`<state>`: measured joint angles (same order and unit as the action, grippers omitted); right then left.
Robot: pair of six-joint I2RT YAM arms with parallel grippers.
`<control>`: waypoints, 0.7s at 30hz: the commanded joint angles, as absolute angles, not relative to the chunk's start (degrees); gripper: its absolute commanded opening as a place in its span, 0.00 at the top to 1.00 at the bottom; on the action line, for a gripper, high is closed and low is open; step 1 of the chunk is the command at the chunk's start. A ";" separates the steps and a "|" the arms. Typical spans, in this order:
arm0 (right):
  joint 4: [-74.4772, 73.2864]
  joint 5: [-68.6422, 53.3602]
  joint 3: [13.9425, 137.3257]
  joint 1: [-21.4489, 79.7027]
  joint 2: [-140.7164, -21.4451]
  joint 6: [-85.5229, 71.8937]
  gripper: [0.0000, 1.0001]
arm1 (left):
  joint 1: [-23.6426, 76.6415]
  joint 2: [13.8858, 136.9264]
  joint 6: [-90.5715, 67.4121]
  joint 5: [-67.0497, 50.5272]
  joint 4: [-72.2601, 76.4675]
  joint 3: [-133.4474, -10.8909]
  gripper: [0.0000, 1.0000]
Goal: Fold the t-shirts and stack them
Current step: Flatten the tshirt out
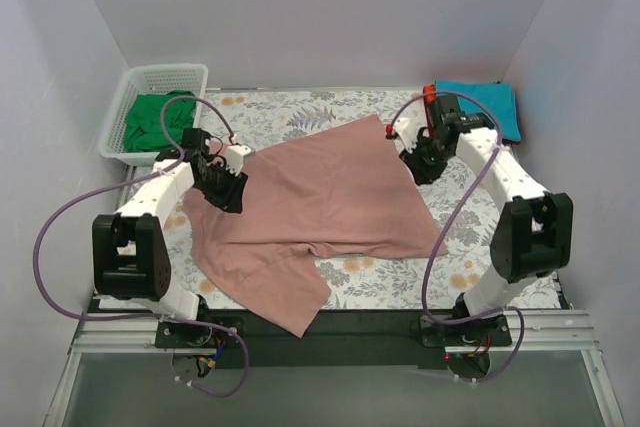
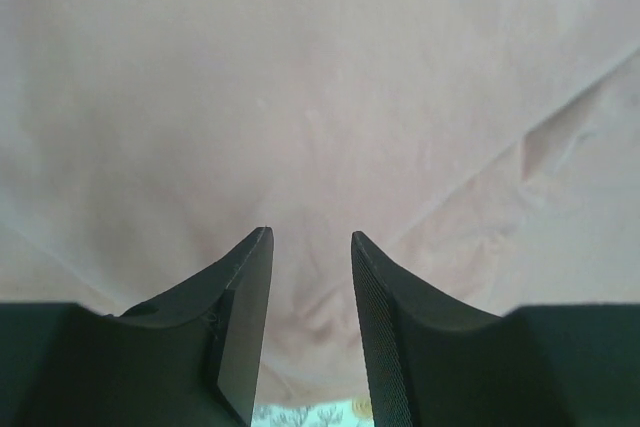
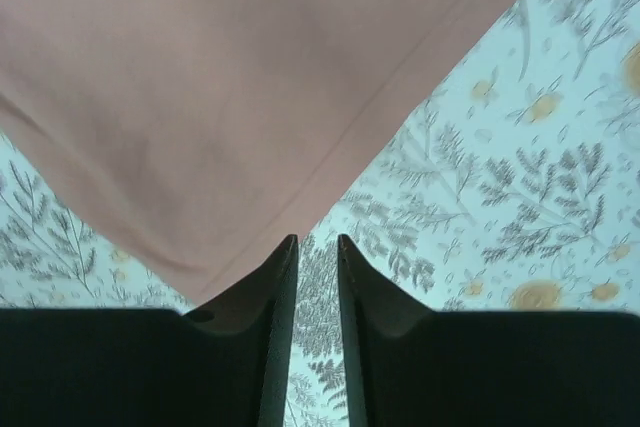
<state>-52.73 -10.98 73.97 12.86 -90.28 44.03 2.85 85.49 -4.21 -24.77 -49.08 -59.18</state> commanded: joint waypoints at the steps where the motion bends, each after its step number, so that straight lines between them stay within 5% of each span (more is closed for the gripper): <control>1: -52.30 -18.89 83.22 13.36 -100.09 35.87 0.73 | 3.16 91.05 -10.01 -29.27 -46.94 -63.01 0.63; 11: -43.51 -15.04 88.16 15.20 -115.04 29.18 0.76 | 9.22 98.26 -16.35 -21.54 -38.24 -61.26 0.60; 21: -44.47 -4.49 64.27 15.12 -109.88 38.92 0.77 | 22.31 100.19 -15.56 -18.28 -37.35 -56.78 0.66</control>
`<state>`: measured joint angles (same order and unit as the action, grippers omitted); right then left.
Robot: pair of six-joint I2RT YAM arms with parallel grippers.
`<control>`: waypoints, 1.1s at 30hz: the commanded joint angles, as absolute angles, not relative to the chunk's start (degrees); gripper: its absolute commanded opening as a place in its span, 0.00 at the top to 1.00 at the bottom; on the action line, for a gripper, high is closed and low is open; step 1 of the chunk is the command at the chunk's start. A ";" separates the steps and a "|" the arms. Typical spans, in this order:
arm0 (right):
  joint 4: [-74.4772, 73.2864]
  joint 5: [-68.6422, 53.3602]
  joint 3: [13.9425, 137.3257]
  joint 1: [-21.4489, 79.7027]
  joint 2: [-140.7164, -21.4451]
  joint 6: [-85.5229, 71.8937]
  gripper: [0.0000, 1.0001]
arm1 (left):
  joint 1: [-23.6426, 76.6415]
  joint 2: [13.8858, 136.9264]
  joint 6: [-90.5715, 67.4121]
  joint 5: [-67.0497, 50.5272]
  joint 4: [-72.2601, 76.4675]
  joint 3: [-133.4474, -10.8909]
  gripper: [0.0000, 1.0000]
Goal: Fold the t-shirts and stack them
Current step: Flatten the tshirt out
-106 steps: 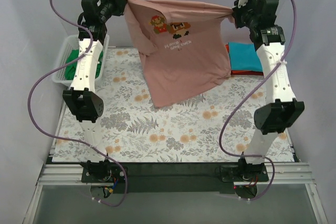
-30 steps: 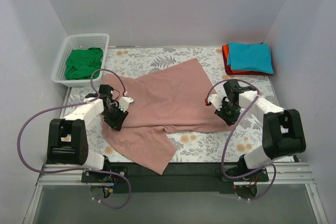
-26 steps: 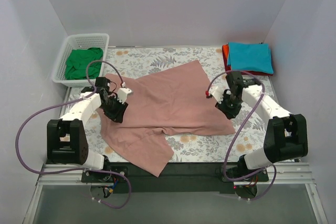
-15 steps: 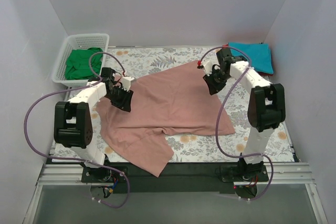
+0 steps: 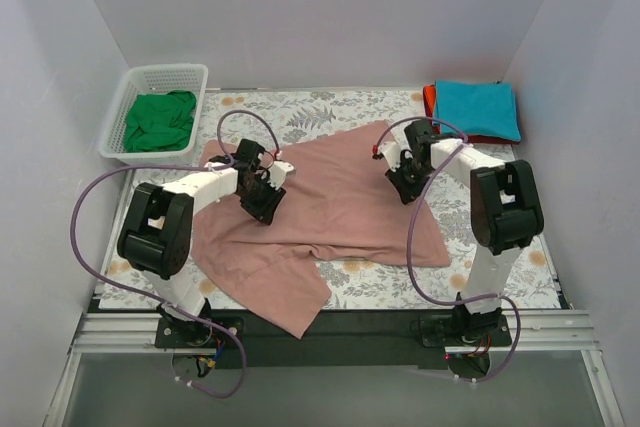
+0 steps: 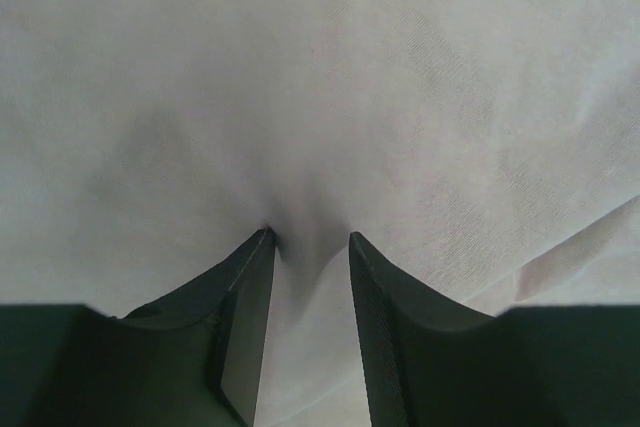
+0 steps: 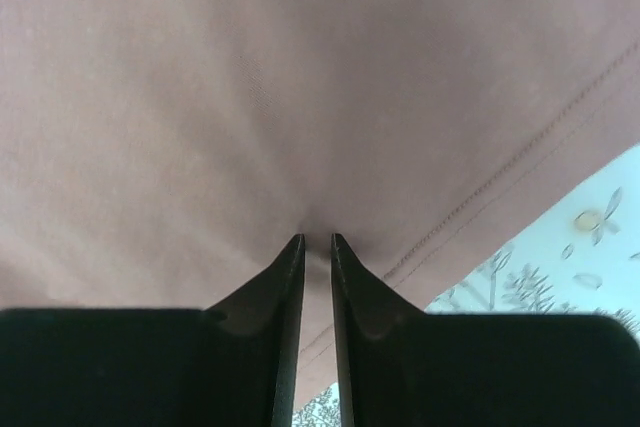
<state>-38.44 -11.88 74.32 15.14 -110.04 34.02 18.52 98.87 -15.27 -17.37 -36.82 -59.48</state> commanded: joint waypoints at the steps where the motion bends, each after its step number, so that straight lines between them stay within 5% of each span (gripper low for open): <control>1: -45.78 -3.61 62.33 15.12 -108.65 39.89 0.77 | 22.93 100.02 -15.38 -18.54 -37.79 -56.52 0.66; 7: -56.06 -5.35 56.07 15.29 -98.54 48.16 0.76 | 24.08 95.11 -7.66 -21.53 -45.25 -50.03 0.69; 12: -62.40 -14.30 65.54 14.16 -95.88 49.14 0.73 | 20.24 85.71 -4.56 -29.24 -50.98 -50.09 0.67; 20: -58.10 -16.89 92.24 12.48 -108.09 36.58 0.68 | 3.88 93.16 -19.24 -31.12 -41.15 -68.02 0.47; 33: -48.61 -5.02 112.50 12.31 -127.34 32.87 0.50 | 2.99 107.65 -23.91 -19.77 -36.12 -82.08 0.39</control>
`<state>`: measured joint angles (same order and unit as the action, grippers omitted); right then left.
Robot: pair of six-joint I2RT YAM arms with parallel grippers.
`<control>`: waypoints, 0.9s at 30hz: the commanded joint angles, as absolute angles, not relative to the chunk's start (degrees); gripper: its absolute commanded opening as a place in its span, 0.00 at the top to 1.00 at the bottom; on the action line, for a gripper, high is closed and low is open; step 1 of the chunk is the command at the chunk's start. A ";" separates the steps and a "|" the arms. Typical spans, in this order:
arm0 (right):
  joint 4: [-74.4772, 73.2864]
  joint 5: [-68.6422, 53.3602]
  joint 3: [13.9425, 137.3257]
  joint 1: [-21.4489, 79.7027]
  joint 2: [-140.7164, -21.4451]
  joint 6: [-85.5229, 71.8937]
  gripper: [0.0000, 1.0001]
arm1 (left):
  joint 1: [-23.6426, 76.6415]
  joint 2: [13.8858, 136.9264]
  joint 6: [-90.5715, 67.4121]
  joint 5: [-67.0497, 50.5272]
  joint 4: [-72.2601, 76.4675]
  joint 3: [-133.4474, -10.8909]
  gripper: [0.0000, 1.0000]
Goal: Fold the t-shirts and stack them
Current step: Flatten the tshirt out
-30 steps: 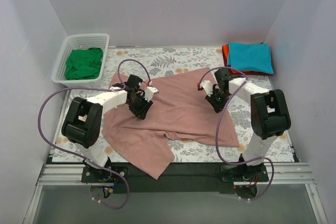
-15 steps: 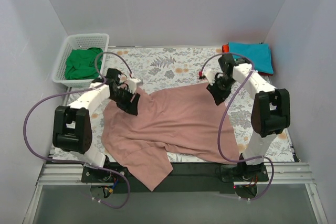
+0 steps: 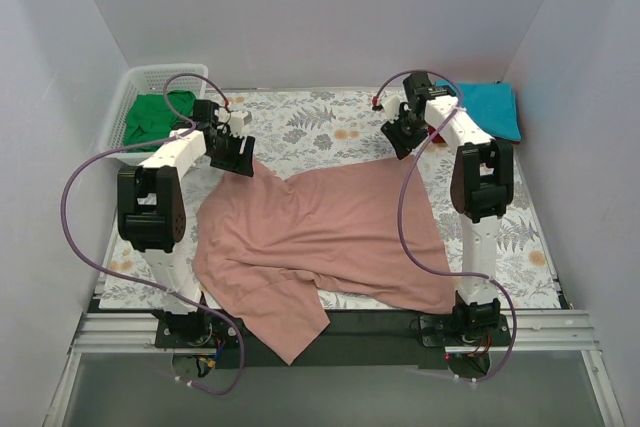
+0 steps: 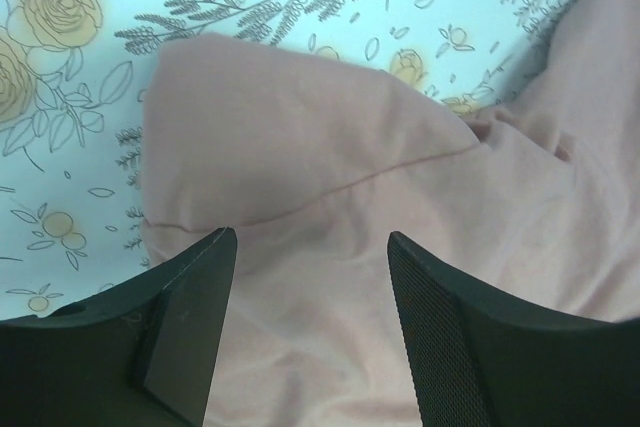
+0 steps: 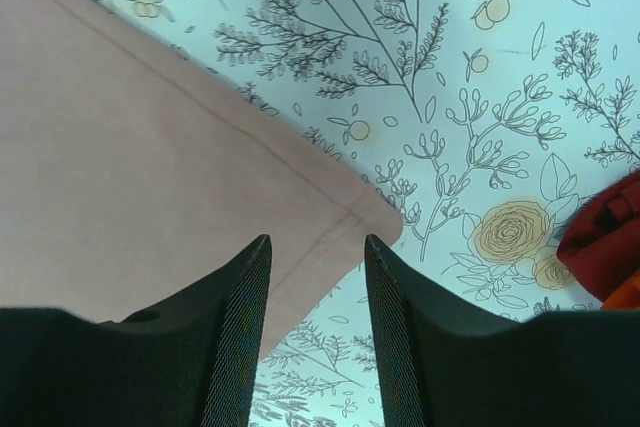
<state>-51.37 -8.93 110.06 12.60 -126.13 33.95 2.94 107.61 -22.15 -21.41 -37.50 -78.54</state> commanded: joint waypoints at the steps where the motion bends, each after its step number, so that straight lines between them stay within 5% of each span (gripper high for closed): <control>1: -48.26 -4.66 112.24 12.13 -127.61 33.22 0.50 | 2.99 108.01 -24.08 -19.78 -36.12 -82.96 0.39; 16: -45.79 -5.36 109.78 9.93 -131.92 36.56 0.53 | 2.90 116.01 -25.13 -16.35 -34.98 -89.46 0.33; 27: -45.88 -6.68 108.10 8.97 -132.10 37.35 0.99 | 2.90 124.53 -28.65 -17.93 -37.26 -100.02 0.32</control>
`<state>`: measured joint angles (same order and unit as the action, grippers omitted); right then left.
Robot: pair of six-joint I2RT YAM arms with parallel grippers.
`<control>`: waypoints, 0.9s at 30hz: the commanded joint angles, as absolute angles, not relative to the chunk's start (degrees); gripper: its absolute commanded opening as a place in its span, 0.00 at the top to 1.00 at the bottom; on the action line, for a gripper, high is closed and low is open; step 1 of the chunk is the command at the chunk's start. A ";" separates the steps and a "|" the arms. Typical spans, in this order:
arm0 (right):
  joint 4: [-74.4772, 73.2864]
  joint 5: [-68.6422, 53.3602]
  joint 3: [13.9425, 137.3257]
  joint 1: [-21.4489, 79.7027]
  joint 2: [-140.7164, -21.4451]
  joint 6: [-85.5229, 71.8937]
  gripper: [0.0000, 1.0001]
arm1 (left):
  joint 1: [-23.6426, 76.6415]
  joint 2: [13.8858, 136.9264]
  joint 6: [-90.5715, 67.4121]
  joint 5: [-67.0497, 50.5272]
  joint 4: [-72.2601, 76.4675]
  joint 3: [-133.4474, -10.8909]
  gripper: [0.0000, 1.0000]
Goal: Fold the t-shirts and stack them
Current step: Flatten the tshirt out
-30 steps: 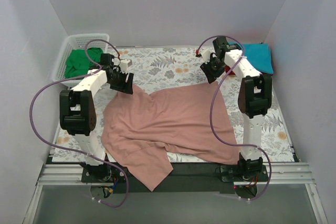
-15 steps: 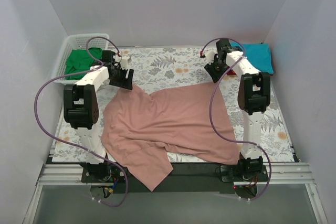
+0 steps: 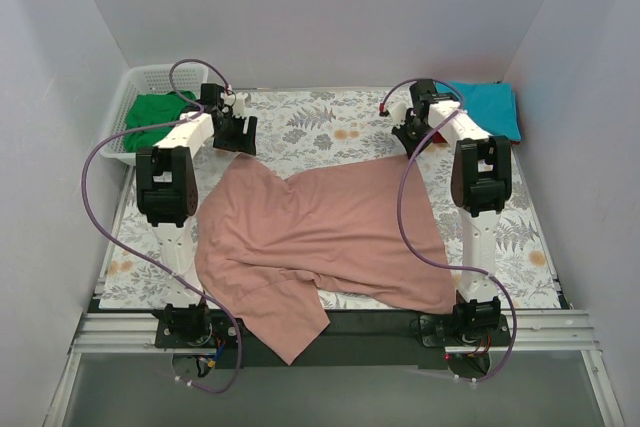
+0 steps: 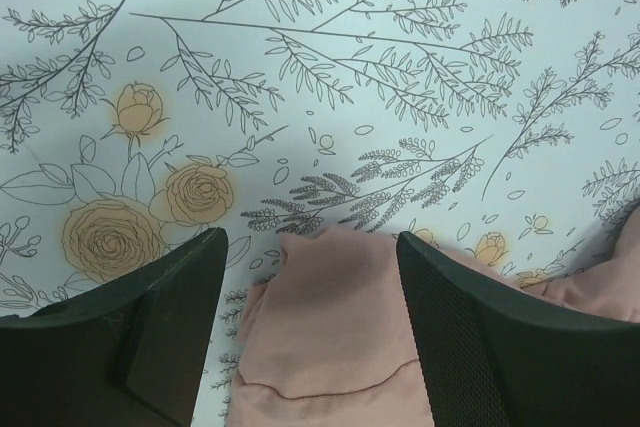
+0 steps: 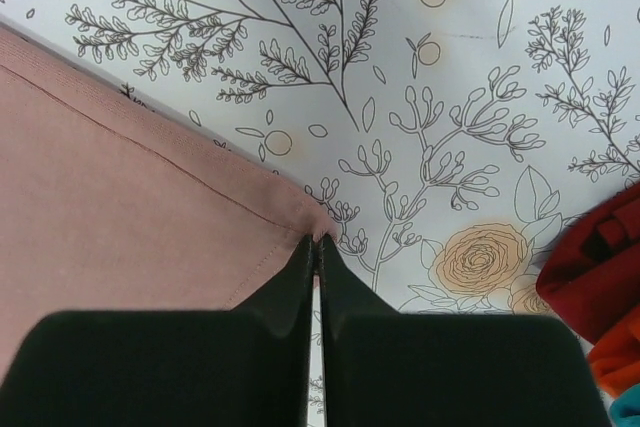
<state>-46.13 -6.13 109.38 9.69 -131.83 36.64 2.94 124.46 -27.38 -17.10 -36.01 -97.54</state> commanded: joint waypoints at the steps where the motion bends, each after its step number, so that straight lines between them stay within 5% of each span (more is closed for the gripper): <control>1: -45.88 -6.77 108.28 8.79 -132.19 37.35 0.99 | 2.81 124.80 -28.65 -18.19 -37.87 -100.02 0.32; 10: -45.88 -7.29 107.40 7.38 -129.73 37.71 0.99 | 2.90 127.88 -28.92 -21.79 -43.15 -102.21 0.58; 15: -45.88 -6.94 107.22 6.94 -128.67 37.88 0.99 | 2.90 126.39 -29.62 -25.39 -42.10 -104.93 0.99; 21: -46.14 -7.29 106.96 5.10 -127.62 37.35 0.99 | 2.90 111.07 -21.74 -39.96 -37.45 -98.02 1.00; 27: -46.32 -8.26 101.79 3.87 -122.70 38.41 0.99 | 2.90 87.33 4.52 -47.54 -47.41 -71.84 1.00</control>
<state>-45.39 -7.86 103.72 4.75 -128.01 37.36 2.81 100.51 -13.47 -39.33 -39.05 -79.99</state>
